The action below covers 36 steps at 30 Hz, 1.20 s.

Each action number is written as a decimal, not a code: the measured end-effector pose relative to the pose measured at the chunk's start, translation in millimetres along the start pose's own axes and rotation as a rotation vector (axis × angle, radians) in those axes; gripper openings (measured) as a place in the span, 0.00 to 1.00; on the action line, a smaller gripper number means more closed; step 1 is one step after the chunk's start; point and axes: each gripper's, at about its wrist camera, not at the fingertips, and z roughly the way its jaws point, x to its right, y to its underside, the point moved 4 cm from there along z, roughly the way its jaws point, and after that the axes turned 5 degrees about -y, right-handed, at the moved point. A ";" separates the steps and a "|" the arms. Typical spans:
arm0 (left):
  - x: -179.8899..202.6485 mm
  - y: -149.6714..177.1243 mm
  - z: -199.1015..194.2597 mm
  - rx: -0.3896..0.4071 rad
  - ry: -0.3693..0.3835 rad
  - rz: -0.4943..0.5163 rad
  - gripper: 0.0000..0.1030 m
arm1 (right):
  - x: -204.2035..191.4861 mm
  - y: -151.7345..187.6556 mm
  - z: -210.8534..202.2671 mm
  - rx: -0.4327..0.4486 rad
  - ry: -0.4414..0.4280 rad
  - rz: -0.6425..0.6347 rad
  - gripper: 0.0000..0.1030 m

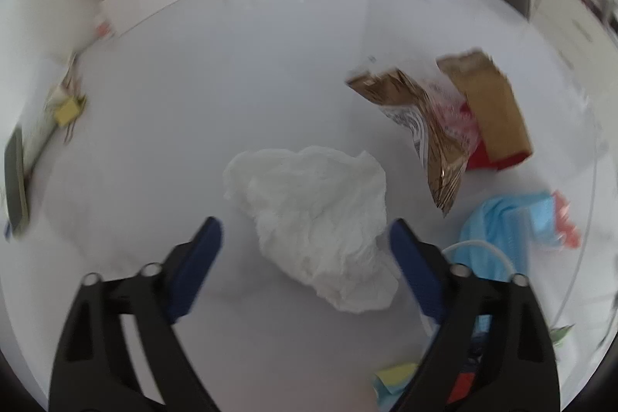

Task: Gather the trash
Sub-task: 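Return to the table and grasp the white tissue with the left gripper, then grasp the pink crumpled paper with the right gripper while the left holds the tissue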

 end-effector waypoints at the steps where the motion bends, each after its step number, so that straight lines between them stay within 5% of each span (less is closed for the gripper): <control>1: 1.2 -0.4 4.0 -0.006 0.000 0.015 0.68 | 0.1 -1.3 1.7 -0.004 -0.001 0.001 0.97; 10: -15.5 -5.8 13.5 -0.035 0.096 -0.040 0.19 | -16.9 -18.6 5.3 -0.001 -0.039 -0.075 0.97; 18: -38.7 17.0 -17.2 -0.008 0.098 -0.043 0.17 | -5.4 -16.5 18.5 -0.020 -0.024 -0.116 0.97; 26: -38.4 67.5 -73.7 -0.012 0.166 0.001 0.17 | 18.5 -23.0 69.7 -0.091 -0.032 -0.196 0.59; 36: -22.1 93.6 -88.4 -0.048 0.212 0.021 0.17 | 16.2 -39.8 95.9 -0.152 -0.078 -0.170 0.43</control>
